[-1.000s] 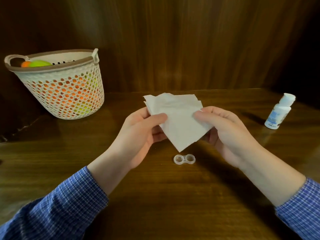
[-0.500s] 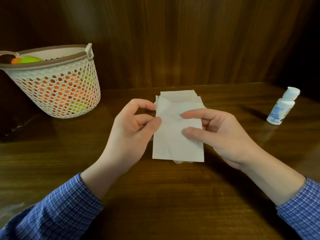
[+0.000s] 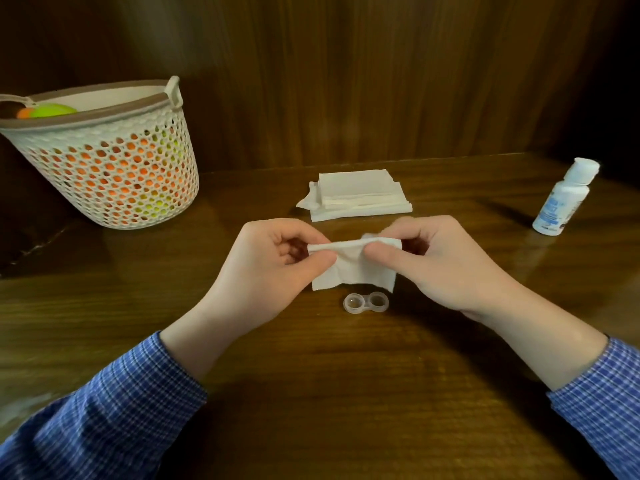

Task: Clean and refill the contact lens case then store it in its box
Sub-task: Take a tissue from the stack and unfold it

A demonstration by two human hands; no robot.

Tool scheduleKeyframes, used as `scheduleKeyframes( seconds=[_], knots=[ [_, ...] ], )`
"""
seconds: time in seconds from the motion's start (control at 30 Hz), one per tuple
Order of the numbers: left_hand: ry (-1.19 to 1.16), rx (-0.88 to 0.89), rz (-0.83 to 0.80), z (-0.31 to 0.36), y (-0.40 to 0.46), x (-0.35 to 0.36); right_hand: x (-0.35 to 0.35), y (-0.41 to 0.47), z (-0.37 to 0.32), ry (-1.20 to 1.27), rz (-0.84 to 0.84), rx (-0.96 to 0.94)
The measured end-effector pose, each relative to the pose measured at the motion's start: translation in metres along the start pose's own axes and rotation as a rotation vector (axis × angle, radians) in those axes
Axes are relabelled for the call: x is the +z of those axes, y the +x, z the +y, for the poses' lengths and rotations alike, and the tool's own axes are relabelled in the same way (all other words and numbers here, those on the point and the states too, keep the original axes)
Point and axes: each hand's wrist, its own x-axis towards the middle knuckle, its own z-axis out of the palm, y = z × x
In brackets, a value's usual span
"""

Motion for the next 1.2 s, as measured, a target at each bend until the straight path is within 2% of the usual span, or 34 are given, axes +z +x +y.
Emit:
scheduleKeyframes(
  seconds=[0.13, 0.2, 0.27, 0.4, 0.5, 0.6, 0.67, 0.73, 0.87, 0.93, 1.03, 1.1, 1.2],
  knots=[
    [-0.130, -0.203, -0.080, 0.003, 0.004, 0.001, -0.004, 0.002, -0.001, 0.268, -0.032, 0.151],
    [-0.296, -0.310, -0.182, 0.005, 0.006, 0.001, -0.004, 0.001, -0.004, 0.386, -0.068, 0.177],
    [-0.474, -0.368, -0.306, 0.009, 0.004, 0.000, -0.001, -0.003, -0.007, 0.353, -0.109, 0.136],
    [-0.274, -0.307, -0.434, 0.004, 0.002, 0.001, 0.004, -0.007, -0.009, 0.191, -0.189, 0.113],
    [-0.221, -0.258, -0.507, 0.003, 0.001, 0.000, 0.006, -0.007, -0.011, 0.193, -0.189, 0.086],
    [-0.333, -0.288, -0.388, 0.002, 0.000, 0.003, 0.004, -0.005, -0.010, 0.358, -0.130, 0.114],
    [-0.440, -0.267, -0.265, 0.002, 0.000, 0.008, 0.002, -0.004, -0.008, 0.481, -0.158, 0.157],
    [-0.475, -0.231, -0.215, 0.002, -0.003, 0.011, 0.003, -0.006, -0.008, 0.525, -0.199, 0.180],
    [-0.378, -0.155, -0.235, 0.003, -0.007, 0.014, 0.006, -0.005, -0.009, 0.538, -0.123, 0.200],
    [-0.388, -0.161, -0.206, 0.003, -0.007, 0.015, 0.005, -0.005, -0.011, 0.587, -0.145, 0.210],
    [-0.425, -0.163, -0.229, 0.004, -0.008, 0.016, 0.008, -0.009, -0.013, 0.515, -0.178, 0.176],
    [-0.388, -0.141, -0.263, 0.005, -0.009, 0.016, 0.010, -0.009, -0.012, 0.511, -0.112, 0.155],
    [-0.271, -0.154, -0.224, 0.002, -0.006, 0.017, 0.008, -0.008, -0.010, 0.542, -0.015, 0.160]
  ],
)
